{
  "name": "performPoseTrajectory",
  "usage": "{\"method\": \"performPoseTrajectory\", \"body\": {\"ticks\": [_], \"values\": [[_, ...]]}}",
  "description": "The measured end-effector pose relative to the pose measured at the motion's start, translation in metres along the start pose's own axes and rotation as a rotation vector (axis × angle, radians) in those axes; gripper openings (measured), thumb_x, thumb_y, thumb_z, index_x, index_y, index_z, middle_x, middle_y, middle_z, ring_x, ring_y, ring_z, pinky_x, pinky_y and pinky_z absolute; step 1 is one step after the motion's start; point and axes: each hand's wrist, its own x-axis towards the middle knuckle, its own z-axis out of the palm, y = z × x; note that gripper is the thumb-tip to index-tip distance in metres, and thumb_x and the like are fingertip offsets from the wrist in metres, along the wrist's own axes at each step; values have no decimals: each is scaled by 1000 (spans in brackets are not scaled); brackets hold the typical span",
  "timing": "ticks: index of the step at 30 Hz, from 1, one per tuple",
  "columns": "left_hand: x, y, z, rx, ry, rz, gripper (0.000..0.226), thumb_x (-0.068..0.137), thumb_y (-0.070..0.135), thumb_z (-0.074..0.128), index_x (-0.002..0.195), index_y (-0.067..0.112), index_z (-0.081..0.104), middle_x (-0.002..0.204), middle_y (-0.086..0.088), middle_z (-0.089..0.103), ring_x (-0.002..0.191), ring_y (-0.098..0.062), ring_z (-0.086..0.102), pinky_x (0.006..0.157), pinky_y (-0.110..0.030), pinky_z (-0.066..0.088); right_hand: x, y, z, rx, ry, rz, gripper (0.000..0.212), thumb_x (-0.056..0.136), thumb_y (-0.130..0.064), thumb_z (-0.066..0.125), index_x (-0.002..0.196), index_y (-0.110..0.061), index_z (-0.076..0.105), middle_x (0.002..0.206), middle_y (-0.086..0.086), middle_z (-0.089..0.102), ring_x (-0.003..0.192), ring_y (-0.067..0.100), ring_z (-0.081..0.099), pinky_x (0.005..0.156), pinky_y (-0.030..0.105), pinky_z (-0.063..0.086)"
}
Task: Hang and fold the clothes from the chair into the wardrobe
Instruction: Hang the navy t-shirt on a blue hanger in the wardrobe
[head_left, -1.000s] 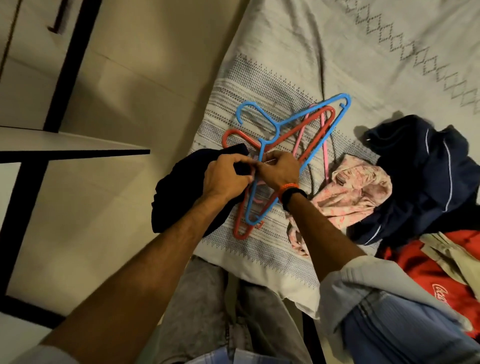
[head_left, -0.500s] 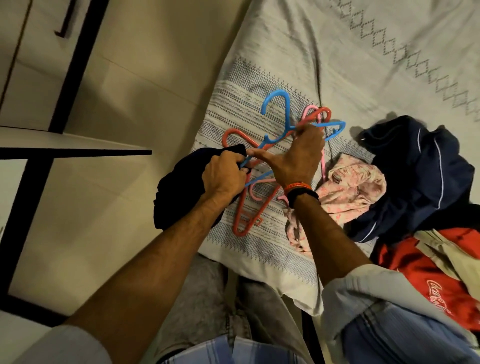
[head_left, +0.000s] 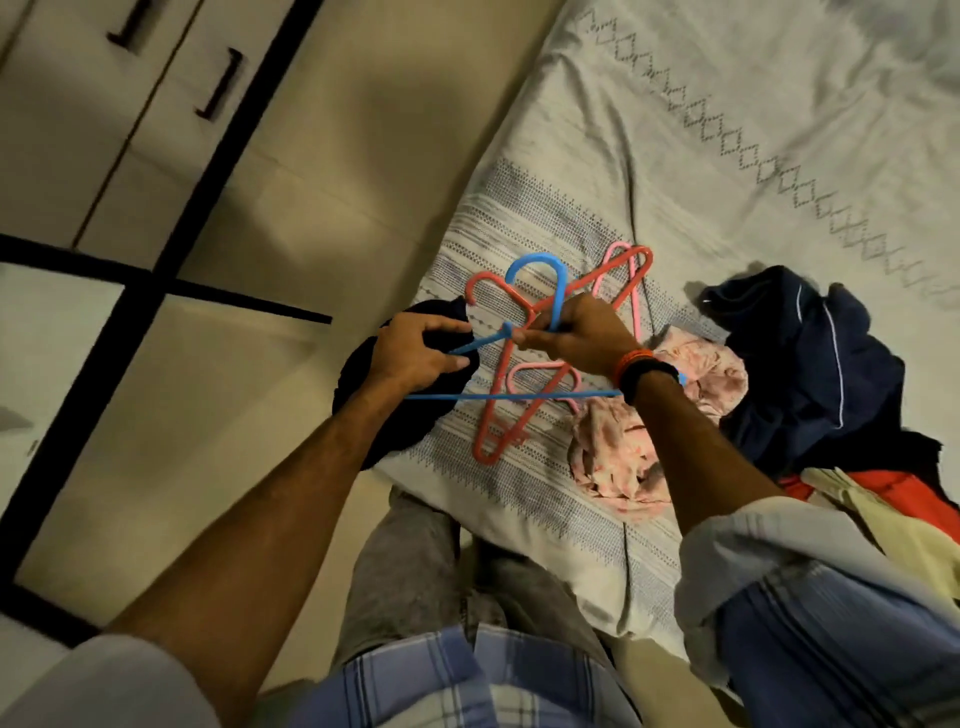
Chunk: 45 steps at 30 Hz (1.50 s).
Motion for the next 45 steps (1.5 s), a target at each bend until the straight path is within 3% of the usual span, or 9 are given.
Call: {"method": "performPoseTrajectory", "body": {"ticks": [4, 8, 12, 16, 21, 25, 30, 37, 45], "values": [[-29, 2, -18, -182, 70, 28, 37, 79, 13, 81, 115, 17, 73, 114, 2, 68, 111, -11, 61, 97, -20, 45, -14, -26, 5, 82, -38, -6, 19, 82, -40, 76, 70, -26, 73, 51, -14, 58, 46, -1, 49, 51, 13, 40], [-68, -11, -45, -278, 249, 4, 31, 84, 11, 76, 114, 15, 73, 117, -5, 70, 109, -13, 64, 101, -26, 47, -31, -61, 16, 48, -59, -82, 26, 84, -42, 74, 78, -18, 79, 48, -16, 56, 47, -5, 49, 51, 10, 35], [-115, -38, -76, -287, 405, -7, 29, 84, 13, 76, 112, 18, 75, 116, 0, 70, 111, -10, 63, 100, -20, 44, -42, -110, 42, -60, -94, -240, 34, 84, -51, 70, 79, -19, 79, 57, -6, 65, 52, 5, 58, 58, 25, 46], [-160, -69, -110, -339, 521, -22, 25, 83, 11, 76, 107, 19, 76, 109, 2, 73, 106, -10, 65, 95, -17, 45, -51, -169, 70, -143, -176, -371, 28, 86, -42, 72, 66, -23, 71, 57, -3, 62, 50, 3, 53, 55, 20, 43], [-219, -111, -160, -422, 666, -31, 24, 85, 6, 73, 106, 18, 76, 107, 5, 73, 105, -7, 64, 96, -16, 43, -55, -243, 111, -240, -233, -490, 34, 85, -46, 71, 84, -12, 79, 58, -6, 63, 53, 4, 55, 61, 23, 43], [-275, -155, -209, -506, 810, -25, 26, 85, 5, 72, 109, 15, 75, 110, 5, 71, 105, -7, 63, 101, -18, 44, -74, -309, 153, -194, -282, -585, 22, 87, -39, 72, 79, -19, 79, 50, -14, 61, 49, -1, 54, 54, 12, 39], [-341, -219, -274, -596, 938, 16, 27, 87, 2, 70, 111, 14, 74, 112, -2, 72, 102, -9, 63, 101, -24, 46, -101, -379, 207, -76, -321, -678, 18, 86, -36, 74, 76, -22, 79, 68, 8, 68, 60, 9, 57, 64, 24, 46], [-423, -285, -333, -822, 1085, -25, 30, 88, -3, 66, 113, 11, 72, 113, -8, 71, 98, -15, 65, 99, -29, 51, -127, -451, 267, -57, -314, -750, 25, 85, -41, 73, 80, -18, 80, 57, -3, 59, 61, 12, 54, 69, 28, 46], [-474, -317, -365, -737, 1233, -149, 67, 64, -22, 64, 115, 21, 72, 116, 1, 69, 106, -19, 65, 94, -37, 56, -137, -500, 293, -17, -353, -819, 31, 89, -28, 71, 88, 2, 76, 55, -14, 64, 56, -4, 57, 59, 9, 44]]}}
